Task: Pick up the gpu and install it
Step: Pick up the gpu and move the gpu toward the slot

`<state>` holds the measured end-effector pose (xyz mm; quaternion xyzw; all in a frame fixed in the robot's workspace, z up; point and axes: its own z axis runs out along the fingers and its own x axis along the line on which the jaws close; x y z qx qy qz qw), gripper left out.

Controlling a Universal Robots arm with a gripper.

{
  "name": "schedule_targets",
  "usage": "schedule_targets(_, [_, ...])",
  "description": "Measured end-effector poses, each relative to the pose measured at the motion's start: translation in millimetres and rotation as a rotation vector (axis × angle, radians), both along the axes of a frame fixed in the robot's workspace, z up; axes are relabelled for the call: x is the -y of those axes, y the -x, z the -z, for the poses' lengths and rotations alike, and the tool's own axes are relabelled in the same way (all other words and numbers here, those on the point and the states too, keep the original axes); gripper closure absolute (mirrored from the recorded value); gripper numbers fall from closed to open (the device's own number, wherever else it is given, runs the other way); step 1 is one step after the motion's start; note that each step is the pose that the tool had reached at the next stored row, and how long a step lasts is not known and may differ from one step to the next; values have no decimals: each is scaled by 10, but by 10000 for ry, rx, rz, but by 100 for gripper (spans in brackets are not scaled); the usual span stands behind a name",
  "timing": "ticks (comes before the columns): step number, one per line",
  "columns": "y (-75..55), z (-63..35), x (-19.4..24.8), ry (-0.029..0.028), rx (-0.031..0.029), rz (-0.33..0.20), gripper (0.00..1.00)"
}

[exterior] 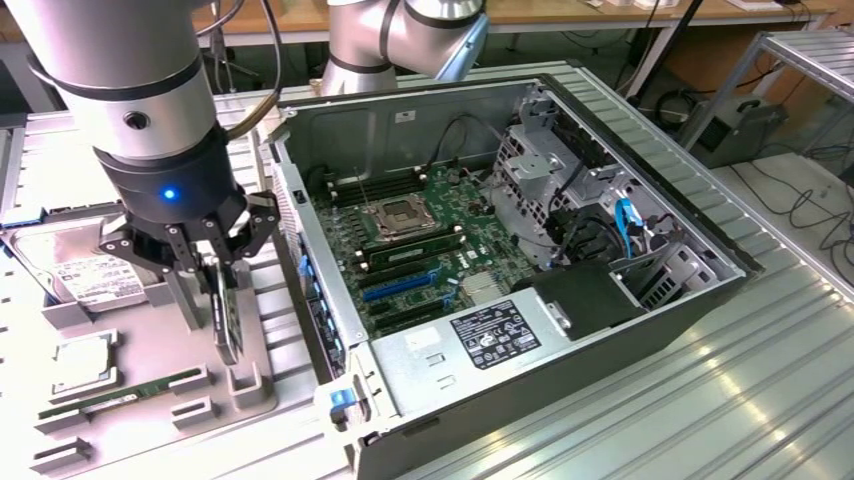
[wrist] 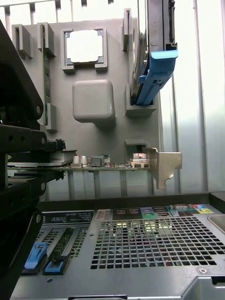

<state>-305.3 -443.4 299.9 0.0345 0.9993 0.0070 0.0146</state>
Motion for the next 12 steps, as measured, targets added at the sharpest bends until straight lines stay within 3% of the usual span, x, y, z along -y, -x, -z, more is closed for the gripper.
schedule_targets(12, [0,-41,0,-1,1,0,74])
